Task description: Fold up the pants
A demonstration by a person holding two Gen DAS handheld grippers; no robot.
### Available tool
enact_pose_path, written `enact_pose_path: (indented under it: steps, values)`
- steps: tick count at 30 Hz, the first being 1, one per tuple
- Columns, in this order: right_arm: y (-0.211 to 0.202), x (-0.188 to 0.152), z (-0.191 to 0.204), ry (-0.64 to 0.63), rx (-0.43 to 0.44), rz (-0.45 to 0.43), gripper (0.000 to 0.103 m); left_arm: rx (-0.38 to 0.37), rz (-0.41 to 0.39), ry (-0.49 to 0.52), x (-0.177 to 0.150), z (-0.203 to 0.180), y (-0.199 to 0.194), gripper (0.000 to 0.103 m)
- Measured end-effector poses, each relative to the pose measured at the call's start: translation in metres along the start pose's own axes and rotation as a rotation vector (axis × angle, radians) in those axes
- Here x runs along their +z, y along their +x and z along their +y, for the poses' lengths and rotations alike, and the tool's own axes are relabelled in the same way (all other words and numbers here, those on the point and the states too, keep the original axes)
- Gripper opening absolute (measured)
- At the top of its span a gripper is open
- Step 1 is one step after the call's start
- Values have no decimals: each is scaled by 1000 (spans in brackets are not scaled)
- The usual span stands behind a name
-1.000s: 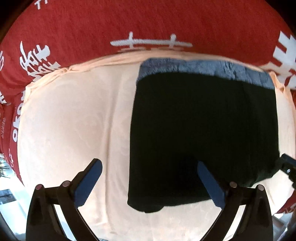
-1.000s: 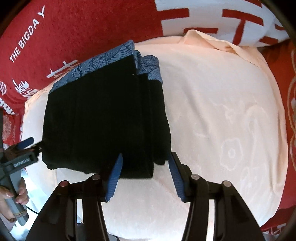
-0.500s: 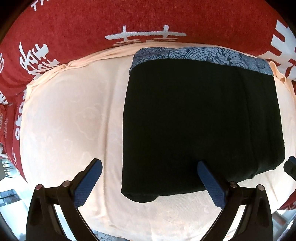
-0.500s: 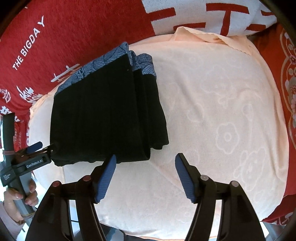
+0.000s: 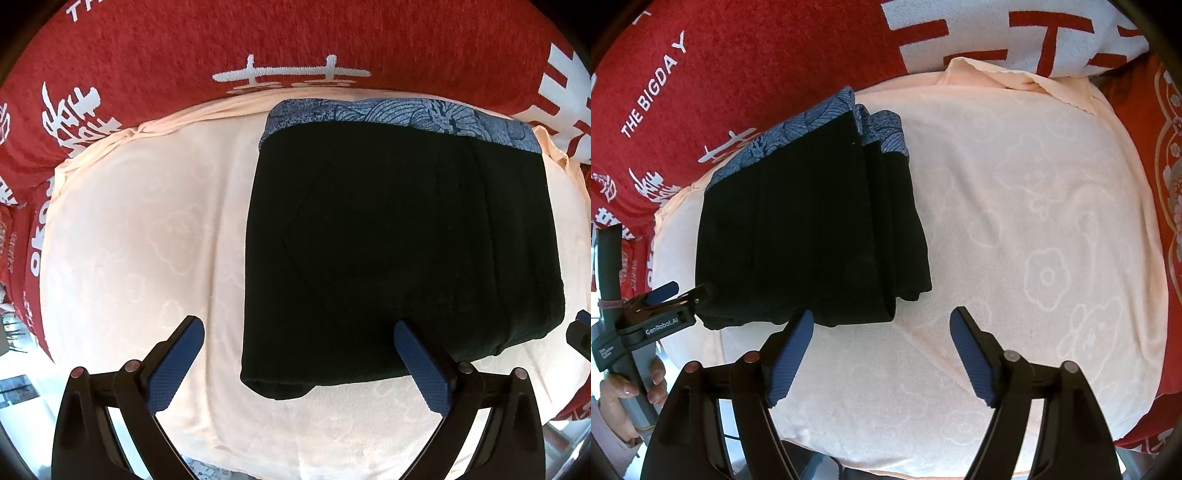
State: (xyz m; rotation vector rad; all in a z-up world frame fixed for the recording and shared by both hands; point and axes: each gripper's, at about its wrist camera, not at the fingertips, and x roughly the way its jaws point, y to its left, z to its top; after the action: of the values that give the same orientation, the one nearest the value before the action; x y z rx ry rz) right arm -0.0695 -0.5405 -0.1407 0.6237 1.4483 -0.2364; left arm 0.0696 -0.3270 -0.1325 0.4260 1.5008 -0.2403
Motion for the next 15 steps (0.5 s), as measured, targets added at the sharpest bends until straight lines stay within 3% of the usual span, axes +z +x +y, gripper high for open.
enact_pose_path:
  steps: [6, 15]
  values:
    - [2, 0, -5, 8, 7, -4, 80, -33, 4, -28, 1, 4, 1, 103]
    - [3, 1, -6, -2, 20, -36, 90, -105, 35, -4, 6, 2, 5, 103]
